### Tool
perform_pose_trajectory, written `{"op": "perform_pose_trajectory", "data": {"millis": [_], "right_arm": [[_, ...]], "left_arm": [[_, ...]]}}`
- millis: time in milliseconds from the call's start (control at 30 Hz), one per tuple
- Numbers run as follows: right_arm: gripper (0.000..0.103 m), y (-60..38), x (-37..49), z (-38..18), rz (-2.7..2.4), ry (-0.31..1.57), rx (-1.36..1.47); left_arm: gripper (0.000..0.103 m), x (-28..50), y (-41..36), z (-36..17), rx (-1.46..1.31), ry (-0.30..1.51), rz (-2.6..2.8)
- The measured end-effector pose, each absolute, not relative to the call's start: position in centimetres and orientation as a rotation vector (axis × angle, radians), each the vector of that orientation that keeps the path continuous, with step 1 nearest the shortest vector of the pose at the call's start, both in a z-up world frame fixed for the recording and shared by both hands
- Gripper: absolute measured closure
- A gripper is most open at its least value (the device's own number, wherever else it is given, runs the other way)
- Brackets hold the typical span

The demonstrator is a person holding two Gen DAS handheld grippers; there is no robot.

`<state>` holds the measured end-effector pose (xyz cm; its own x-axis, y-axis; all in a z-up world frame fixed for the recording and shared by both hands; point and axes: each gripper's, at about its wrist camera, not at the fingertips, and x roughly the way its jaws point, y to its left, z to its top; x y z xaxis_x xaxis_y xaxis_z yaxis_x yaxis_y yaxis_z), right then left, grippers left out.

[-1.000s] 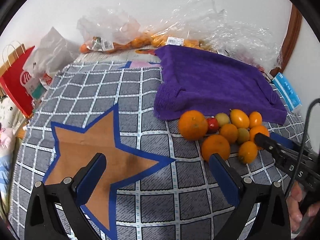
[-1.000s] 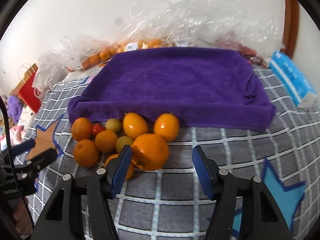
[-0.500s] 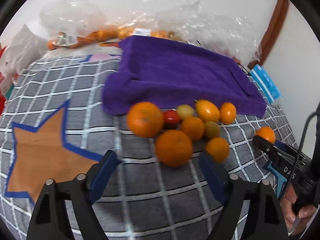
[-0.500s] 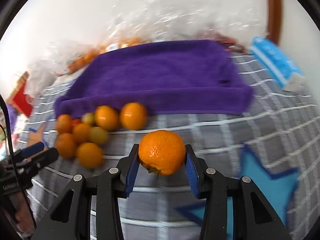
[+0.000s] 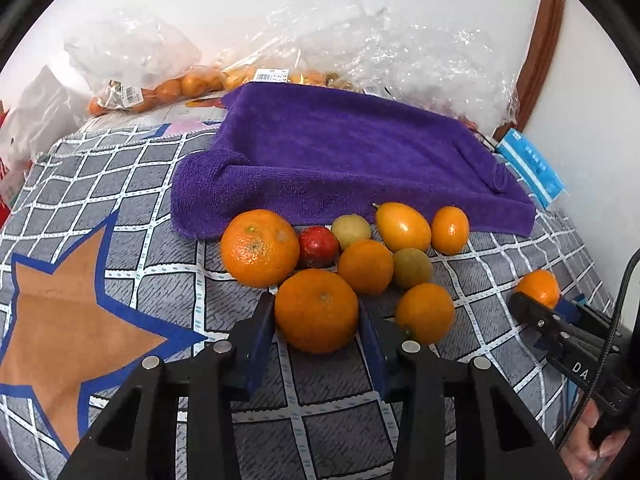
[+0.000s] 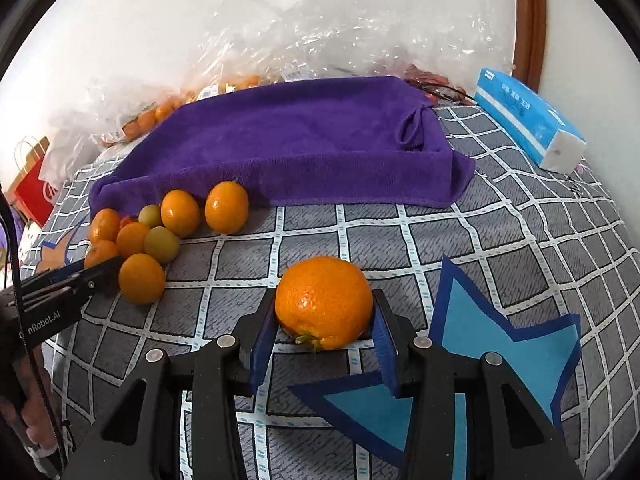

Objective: Organize fruits
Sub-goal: 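Grasp a large orange with the left gripper while the right gripper holds its orange, then lift both held oranges and carry them over the purple towel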

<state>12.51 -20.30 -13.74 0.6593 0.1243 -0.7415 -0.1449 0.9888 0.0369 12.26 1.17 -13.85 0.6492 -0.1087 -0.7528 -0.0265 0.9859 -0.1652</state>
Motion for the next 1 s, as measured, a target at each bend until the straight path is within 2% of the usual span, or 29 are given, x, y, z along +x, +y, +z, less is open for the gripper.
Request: {"op": "perform_pose_trajectory", "data": {"millis": [100, 200, 267, 400, 467, 733, 1000], "right_arm": [[0.059, -20.2, 12.4, -13.7, 0.152, 0.834, -0.040], [0.059, -19.6, 12.0, -13.6, 0.141, 0.821, -0.082], [0.059, -19.5, 11.9, -13.6, 0.148, 0.814, -0.085], [0.059, -20.0, 12.1, -13.6, 0.158, 0.828, -0.053], [0.059, -20.1, 12.2, -13.7, 0.161, 0.829, -0.045], [0.059, -20.1, 11.5, -13.1, 0.166, 0.806, -0.043], [0.059, -20.7, 11.6, -10.2, 0.172, 0.779, 0.013]], "left_arm": [[0.060, 12.2, 1.8, -13.9, -0.219, 0.856, -0.071], [0.048, 12.3, 1.7, -14.0, -0.236, 0.852, -0.113], [0.048, 12.3, 1.2, -14.0, -0.212, 0.855, -0.104], [0.053, 12.2, 1.4, -14.0, -0.220, 0.849, -0.099], [0.065, 12.1, 2.1, -14.1, -0.260, 0.841, -0.099], [0.066, 10.9, 2.7, -13.5, -0.296, 0.829, -0.105], [0.066, 10.4, 4.1, -9.9, -0.346, 0.810, -0.108]]}}
